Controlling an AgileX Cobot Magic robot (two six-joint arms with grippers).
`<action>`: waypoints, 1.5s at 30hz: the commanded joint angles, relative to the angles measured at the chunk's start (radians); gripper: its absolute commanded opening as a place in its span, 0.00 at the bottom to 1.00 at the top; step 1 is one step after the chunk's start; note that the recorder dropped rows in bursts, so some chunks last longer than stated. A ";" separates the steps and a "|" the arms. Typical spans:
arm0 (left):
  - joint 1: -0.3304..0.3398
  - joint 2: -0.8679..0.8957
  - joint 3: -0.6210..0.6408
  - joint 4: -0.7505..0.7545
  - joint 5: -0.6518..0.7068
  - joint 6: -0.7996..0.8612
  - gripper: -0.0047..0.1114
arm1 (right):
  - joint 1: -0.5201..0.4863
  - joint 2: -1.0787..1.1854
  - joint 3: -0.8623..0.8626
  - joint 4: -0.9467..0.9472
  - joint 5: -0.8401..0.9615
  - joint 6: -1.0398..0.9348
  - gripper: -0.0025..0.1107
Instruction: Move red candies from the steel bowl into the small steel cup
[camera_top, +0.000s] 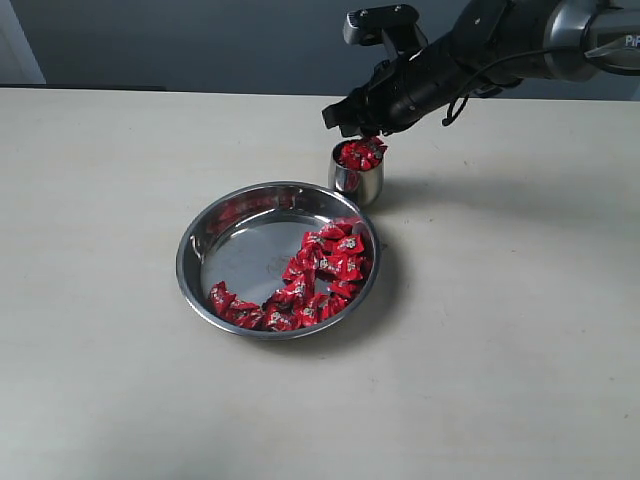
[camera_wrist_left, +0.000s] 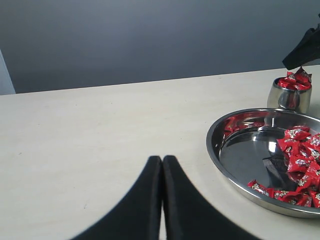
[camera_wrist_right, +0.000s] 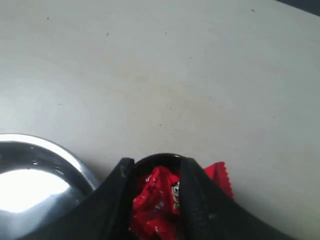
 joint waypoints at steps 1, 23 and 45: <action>-0.007 -0.005 0.001 0.001 -0.006 -0.002 0.04 | -0.002 -0.004 0.002 0.007 -0.009 -0.011 0.30; -0.007 -0.005 0.001 0.001 -0.006 -0.002 0.04 | -0.028 -0.707 0.263 -0.573 0.055 0.442 0.02; -0.007 -0.005 0.001 0.001 -0.006 -0.002 0.04 | -0.153 -1.546 1.101 -0.309 -0.188 0.413 0.02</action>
